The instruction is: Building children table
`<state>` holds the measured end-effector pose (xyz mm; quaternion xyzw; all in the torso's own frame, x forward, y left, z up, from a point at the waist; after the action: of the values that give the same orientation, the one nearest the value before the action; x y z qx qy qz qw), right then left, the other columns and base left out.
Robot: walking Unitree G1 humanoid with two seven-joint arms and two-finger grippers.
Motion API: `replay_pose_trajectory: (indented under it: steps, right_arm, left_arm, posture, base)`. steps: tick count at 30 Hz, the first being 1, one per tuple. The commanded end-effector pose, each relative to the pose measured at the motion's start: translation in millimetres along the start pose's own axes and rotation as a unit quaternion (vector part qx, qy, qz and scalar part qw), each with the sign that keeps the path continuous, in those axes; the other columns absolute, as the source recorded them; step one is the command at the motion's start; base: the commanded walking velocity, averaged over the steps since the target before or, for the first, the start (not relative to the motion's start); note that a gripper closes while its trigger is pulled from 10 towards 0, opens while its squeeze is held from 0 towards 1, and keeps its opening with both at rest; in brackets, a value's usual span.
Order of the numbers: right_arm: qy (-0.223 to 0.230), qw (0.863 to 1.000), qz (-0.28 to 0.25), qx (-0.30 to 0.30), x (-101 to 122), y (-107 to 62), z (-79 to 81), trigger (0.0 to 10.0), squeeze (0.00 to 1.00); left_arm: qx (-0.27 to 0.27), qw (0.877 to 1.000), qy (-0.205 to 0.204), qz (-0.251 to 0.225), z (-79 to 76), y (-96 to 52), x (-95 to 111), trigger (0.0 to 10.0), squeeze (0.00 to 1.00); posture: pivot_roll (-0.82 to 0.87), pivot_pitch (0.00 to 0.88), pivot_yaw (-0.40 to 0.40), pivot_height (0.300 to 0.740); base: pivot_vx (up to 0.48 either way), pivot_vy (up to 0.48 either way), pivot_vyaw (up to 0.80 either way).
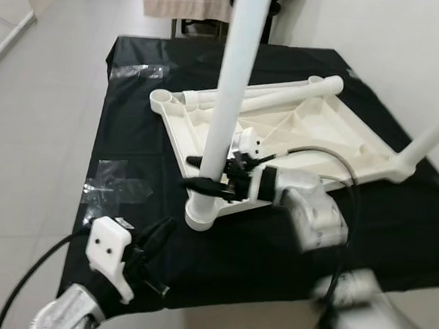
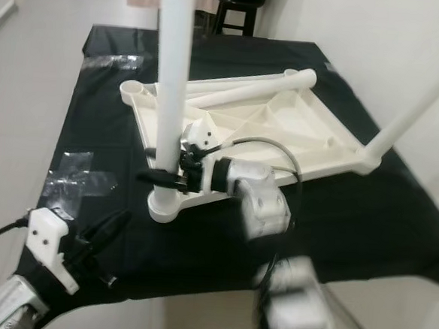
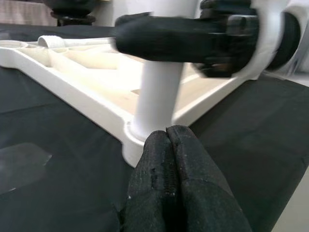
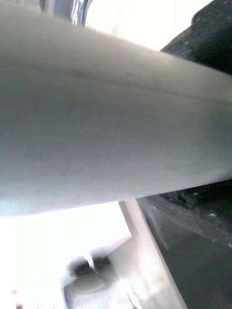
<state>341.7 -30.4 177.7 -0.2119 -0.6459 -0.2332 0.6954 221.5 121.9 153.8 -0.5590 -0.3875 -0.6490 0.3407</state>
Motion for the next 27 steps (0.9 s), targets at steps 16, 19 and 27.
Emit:
replay_pose_trajectory:
  steps: [16, 19, 27]
  right_arm:
    - [0.049, 0.996, 0.034, -0.068, -40, -8.6, 12.7, 10.0, 1.0]
    - [0.056, 0.995, 0.026, -0.074, -35, -19.1, 9.5, 10.0, 1.0]
    - [0.062, 0.991, -0.006, -0.116, -30, -72.9, 5.9, 10.0, 1.0]
  left_arm:
    - [0.008, 1.0, 0.007, 0.01, 5.9, -0.9, -6, 10.0, 0.0]
    - [0.01, 1.0, 0.014, 0.013, 7.3, -1.3, -6, 10.0, 0.0]
    - [0.074, 0.995, 0.048, 0.035, 28.2, -6.5, -6, 10.0, 0.0]
  posture:
    - [0.12, 0.092, -0.091, 0.74]
    - [0.11, 0.09, -0.087, 0.74]
    - [0.07, 0.098, -0.064, 0.74]
  base:
    - [0.0, 0.0, 0.0]
    - [0.0, 0.0, 0.0]
    - [0.0, 0.0, 0.0]
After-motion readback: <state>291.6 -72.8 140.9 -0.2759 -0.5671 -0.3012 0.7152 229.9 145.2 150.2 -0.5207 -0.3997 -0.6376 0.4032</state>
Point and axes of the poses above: a point about 5 cm out from each wrist's last joint towards the gripper, its own y axis pointing out of the wrist towards the gripper, its own x axis along the axis of the wrist's last joint, z = x × y, the point moved 4 cm from there along y, pointing out of the wrist towards the gripper, and after that the axes turned 6 degrees about y, right-handed, at the moved point
